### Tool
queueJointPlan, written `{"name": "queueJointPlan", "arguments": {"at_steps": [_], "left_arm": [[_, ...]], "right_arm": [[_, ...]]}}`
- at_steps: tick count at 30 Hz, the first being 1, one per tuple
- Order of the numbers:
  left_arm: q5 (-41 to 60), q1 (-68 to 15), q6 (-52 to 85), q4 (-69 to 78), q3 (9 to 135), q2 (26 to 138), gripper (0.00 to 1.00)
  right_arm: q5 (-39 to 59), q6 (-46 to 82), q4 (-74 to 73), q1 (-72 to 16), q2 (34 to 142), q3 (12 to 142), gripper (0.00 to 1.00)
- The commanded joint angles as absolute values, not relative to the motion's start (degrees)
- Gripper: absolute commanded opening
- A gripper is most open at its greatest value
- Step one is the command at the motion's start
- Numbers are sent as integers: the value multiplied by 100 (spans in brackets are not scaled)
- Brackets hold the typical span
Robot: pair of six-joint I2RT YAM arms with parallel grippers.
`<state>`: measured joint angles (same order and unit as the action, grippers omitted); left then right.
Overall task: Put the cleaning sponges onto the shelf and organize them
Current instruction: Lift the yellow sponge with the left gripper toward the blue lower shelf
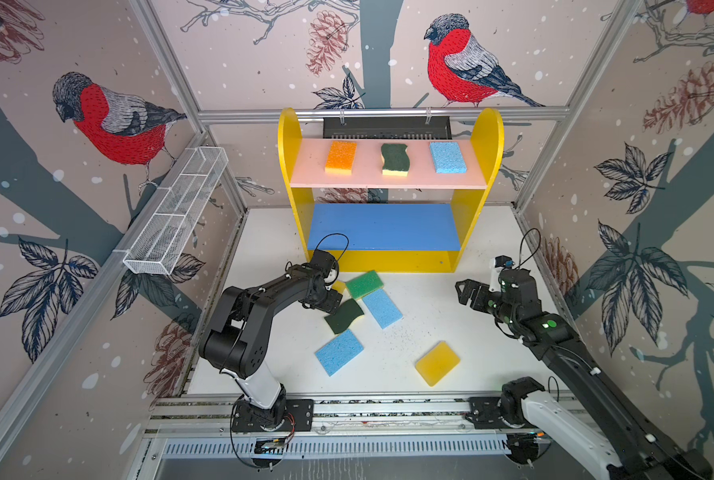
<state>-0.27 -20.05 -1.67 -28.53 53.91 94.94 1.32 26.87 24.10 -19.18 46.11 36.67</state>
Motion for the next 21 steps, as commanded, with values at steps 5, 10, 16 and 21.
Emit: {"name": "queueJointPlan", "arguments": {"at_steps": [5, 10, 16, 21], "left_arm": [[-78, -2004, -237, -2699, 5405, 9469, 83], [-40, -2004, -215, -2681, 5388, 9596, 80], [-70, -2004, -102, -2680, 5390, 9635, 72], [-332, -2013, 182, -2825, 5497, 9813, 64]], "right_arm": [[169, 2687, 2264, -1912, 4608, 3640, 97], [164, 2683, 2251, -1911, 4565, 3614, 97], [176, 2683, 2233, -1914, 4528, 3586, 97], [205, 2674, 2238, -1911, 4506, 3586, 97]]}}
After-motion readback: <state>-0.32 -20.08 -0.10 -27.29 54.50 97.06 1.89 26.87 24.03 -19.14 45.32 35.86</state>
